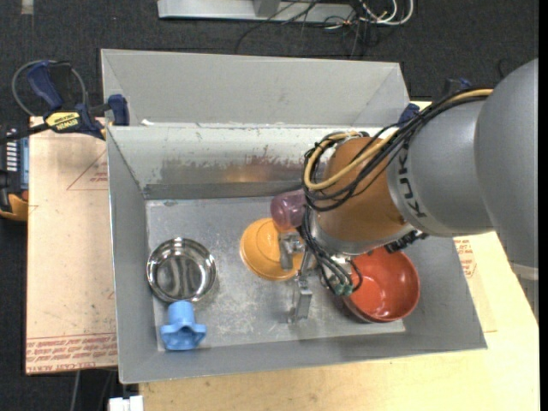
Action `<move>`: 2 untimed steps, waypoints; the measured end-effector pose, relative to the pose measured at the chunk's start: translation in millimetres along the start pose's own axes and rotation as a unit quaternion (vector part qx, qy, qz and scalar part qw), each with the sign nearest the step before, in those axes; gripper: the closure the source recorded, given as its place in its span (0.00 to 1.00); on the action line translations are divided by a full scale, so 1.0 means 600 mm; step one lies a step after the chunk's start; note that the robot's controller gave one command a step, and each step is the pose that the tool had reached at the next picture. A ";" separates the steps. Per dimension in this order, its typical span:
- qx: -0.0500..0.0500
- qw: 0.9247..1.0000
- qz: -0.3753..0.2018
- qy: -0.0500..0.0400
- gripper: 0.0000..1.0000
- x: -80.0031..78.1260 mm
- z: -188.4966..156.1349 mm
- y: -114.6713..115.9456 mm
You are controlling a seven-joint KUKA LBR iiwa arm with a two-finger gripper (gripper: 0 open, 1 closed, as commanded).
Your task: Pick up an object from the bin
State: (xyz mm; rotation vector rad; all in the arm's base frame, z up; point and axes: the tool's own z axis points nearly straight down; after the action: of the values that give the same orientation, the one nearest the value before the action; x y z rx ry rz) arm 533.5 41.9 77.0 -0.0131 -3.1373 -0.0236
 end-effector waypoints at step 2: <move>-0.001 0.998 -0.063 -0.001 1.00 0.015 -0.107 0.024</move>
Offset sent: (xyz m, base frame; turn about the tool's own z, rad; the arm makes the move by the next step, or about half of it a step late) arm 0.0000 0.0000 0.0000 0.0000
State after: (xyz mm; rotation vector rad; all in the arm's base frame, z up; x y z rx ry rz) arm 524.9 55.4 141.8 0.1842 -3.1351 -0.0261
